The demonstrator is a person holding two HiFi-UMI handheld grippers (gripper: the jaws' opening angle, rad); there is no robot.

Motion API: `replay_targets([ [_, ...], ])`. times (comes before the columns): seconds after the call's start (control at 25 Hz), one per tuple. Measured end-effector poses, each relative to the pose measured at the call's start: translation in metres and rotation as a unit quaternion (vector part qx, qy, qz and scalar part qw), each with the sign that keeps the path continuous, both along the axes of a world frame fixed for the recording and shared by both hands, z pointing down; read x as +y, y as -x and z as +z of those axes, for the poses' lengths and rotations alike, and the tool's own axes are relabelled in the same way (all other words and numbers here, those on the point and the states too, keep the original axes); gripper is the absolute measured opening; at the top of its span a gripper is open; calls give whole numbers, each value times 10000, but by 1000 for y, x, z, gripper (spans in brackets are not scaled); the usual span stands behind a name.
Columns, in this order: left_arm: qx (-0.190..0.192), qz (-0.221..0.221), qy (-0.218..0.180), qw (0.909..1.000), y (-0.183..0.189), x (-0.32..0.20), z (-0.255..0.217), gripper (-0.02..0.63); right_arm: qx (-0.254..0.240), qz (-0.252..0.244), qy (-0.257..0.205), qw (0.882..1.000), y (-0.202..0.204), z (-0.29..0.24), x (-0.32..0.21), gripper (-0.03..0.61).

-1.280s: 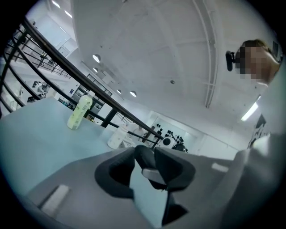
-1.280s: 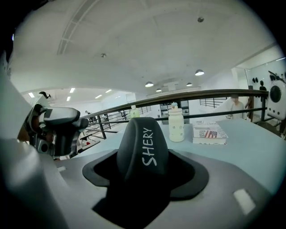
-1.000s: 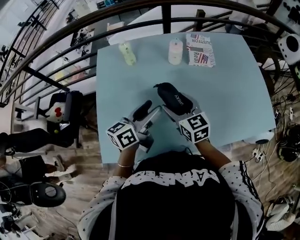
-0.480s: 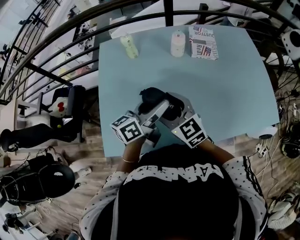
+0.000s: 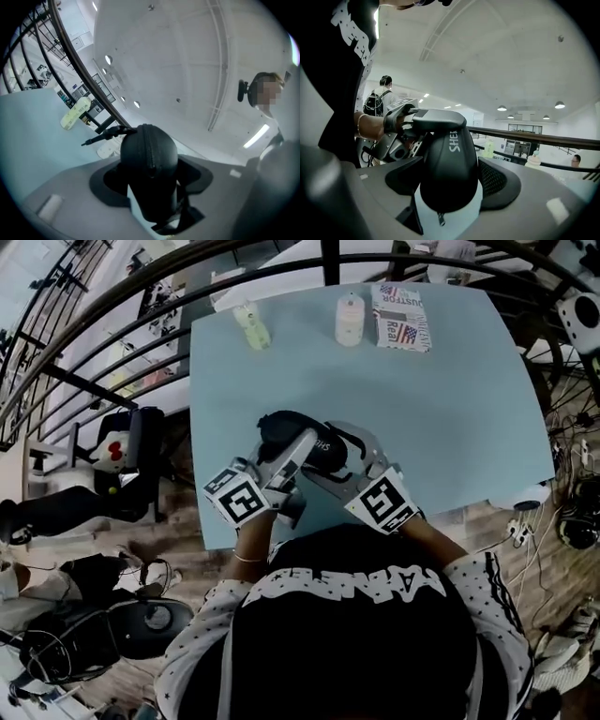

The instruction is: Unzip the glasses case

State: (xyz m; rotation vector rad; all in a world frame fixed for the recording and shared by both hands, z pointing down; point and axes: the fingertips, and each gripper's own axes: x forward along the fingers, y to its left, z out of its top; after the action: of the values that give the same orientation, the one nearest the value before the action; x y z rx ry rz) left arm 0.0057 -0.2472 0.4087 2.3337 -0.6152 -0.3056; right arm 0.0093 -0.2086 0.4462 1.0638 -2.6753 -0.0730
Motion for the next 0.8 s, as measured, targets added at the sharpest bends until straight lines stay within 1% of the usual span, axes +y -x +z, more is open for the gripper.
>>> replay_targets([
  [0.16,-42,-315,-209,9993,24,-13,-12,0,56,95,197,9997,-11,12,7,357],
  [0.28,-77,-472,-317,9984,36,-17,-18,0,-18,179,463,9988,-13,22,10,296],
  [0.4,-95,-501,-412,9978,38,-16,-24,0,3,138,636,9979,-9,29,13,219],
  [0.52,-206,-463,-529,9973,33,-12,-27,0,-23,141,702,9974,-6,32,16,156],
  [0.6,-282,-461,-593,9968,32,-11,-27,0,10,166,705,9974,-7,33,16,93],
  [0.64,-303,-458,-627,9965,31,-11,-28,0,48,176,708,9973,-8,34,16,71],
  [0.68,-306,-457,-655,9963,31,-11,-28,0,80,187,715,9972,-9,35,15,31],
  [0.72,-288,-469,-671,9962,32,-11,-28,0,95,194,723,9972,-9,36,15,14],
  [0.8,-212,-547,-665,9961,34,-11,-28,0,92,152,717,9973,-8,36,16,8],
])
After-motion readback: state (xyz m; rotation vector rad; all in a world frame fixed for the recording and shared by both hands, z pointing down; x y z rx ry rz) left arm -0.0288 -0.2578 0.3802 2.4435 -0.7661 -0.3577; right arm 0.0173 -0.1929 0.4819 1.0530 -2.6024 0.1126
